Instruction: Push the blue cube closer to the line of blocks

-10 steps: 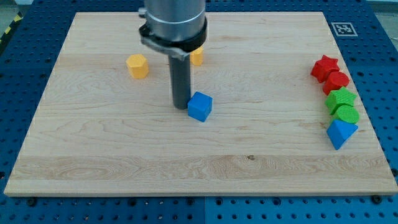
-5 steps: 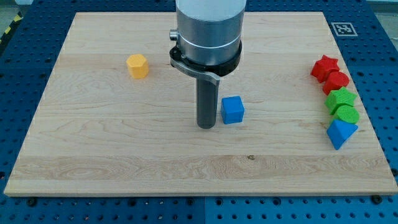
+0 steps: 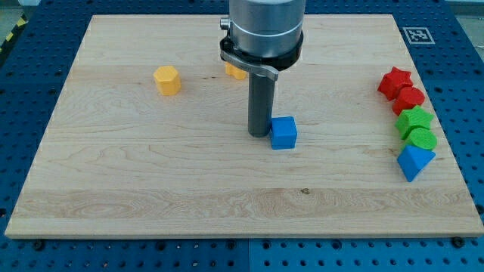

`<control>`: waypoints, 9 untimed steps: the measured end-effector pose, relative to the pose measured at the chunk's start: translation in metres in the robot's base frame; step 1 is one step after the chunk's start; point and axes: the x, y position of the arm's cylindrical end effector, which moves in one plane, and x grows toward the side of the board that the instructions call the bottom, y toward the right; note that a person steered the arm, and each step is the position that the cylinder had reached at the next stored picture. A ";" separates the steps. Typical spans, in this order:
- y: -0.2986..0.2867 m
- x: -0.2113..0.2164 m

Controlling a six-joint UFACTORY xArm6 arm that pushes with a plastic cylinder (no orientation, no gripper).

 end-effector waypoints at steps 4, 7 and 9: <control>0.028 0.002; 0.061 0.027; 0.087 0.052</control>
